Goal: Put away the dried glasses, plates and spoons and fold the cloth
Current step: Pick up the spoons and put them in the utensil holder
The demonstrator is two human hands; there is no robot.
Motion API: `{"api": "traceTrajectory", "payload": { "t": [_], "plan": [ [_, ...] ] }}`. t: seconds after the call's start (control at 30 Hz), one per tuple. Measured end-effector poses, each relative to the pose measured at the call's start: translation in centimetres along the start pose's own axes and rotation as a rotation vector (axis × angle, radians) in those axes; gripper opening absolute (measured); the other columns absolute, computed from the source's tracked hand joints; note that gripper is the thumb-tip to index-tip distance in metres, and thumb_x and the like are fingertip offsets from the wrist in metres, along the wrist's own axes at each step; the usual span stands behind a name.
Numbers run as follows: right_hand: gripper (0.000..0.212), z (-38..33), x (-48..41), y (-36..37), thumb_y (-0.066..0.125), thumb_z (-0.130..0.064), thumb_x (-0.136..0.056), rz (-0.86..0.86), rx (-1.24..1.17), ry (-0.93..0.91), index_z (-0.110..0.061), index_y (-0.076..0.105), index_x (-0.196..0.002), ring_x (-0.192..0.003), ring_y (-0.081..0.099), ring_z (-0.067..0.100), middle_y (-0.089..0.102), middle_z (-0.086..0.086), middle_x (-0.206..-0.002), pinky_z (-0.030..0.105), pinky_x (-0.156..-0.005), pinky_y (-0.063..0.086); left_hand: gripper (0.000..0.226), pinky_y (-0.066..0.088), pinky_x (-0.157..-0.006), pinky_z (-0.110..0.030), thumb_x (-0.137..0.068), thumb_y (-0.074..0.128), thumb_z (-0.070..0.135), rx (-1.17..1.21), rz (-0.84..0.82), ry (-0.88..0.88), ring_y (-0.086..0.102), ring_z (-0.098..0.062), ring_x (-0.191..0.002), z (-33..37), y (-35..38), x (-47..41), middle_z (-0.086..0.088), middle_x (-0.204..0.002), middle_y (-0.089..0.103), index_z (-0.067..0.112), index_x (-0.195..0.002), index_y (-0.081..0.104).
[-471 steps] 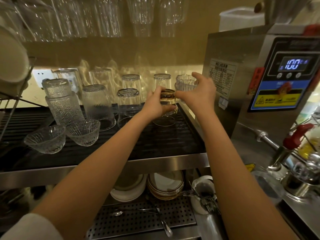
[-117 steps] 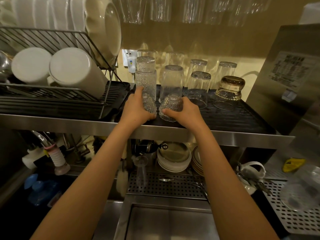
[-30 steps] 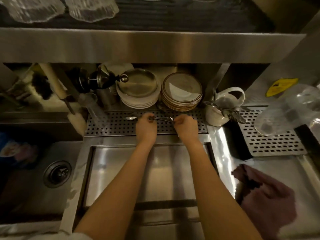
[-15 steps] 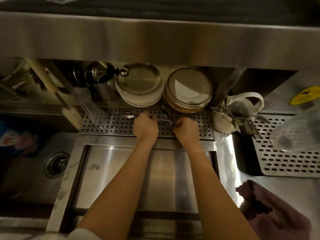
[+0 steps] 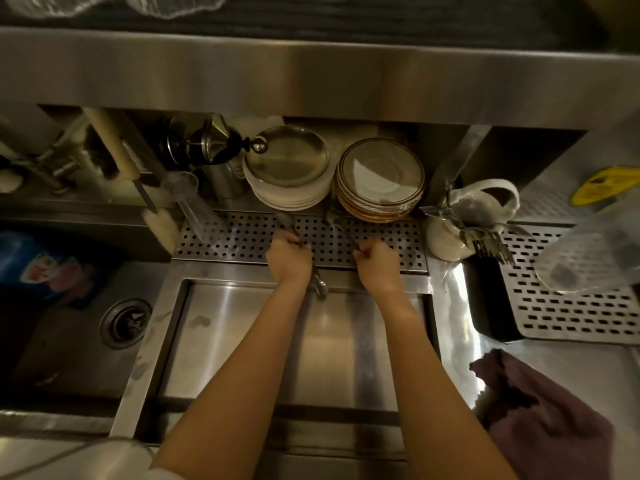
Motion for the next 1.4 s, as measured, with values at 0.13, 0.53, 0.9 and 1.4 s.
{"api": "traceTrajectory", "payload": {
  "t": [0.13, 0.53, 0.9, 1.4],
  "plan": [
    [0.026, -0.4, 1.6, -0.2, 0.050, -0.014, -0.094, 0.007, -0.120, 0.002, -0.002, 0.059, -0.114, -0.111, 0.056, 0.027, 0.062, 0.016, -0.117, 0.029, -0.092, 0.040, 0.027, 0.058, -0.071, -0.038, -0.078, 0.062, -0.008, 0.229, -0.089, -0.158, 0.066, -0.032, -0.081, -0.3, -0.1, 2.0, -0.024, -0.096, 0.066, 0.009, -0.095, 0.049],
    [0.017, -0.7, 5.6, -1.5, 0.046, -0.013, -0.095, 0.005, -0.114, -0.217, -0.003, 0.056, -0.104, -0.083, 0.057, 0.023, 0.062, 0.015, -0.098, 0.031, -0.068, 0.044, 0.015, 0.053, -0.049, -0.023, -0.088, 0.057, 0.000, 0.584, -0.274, -0.132, 0.058, -0.020, -0.060, 3.0, -0.3, 6.5, -0.011, -0.070, 0.060, 0.005, -0.074, 0.059],
    [0.028, -0.3, 6.7, -3.2, 0.045, -0.005, -0.094, 0.033, -0.192, -0.333, -0.010, 0.054, -0.120, -0.074, 0.056, 0.011, 0.065, 0.010, -0.096, 0.024, -0.068, 0.043, 0.012, 0.053, -0.055, -0.018, -0.093, 0.052, 0.008, 0.600, -0.353, -0.018, 0.062, -0.013, -0.065, 4.6, -0.9, 8.9, -0.005, -0.074, 0.064, 0.002, -0.093, 0.063],
    [0.013, -2.1, 7.2, -9.8, 0.061, -0.016, -0.086, 0.329, -0.100, -0.576, -0.009, 0.069, -0.094, -0.071, 0.055, 0.008, 0.068, 0.003, -0.083, 0.007, -0.064, 0.040, 0.007, 0.050, -0.060, -0.017, -0.089, 0.053, 0.002, 0.937, -0.536, 0.198, 0.059, -0.008, -0.063, 8.8, -2.4, 11.0, -0.009, -0.083, 0.065, 0.009, -0.088, 0.054]
  ]
}}
Point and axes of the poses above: each hand's wrist, its own x-axis away from the middle knuckle, its own y-axis out of the palm, z = x × y, the point moved 1 cm from there along -x, towards the middle knuckle
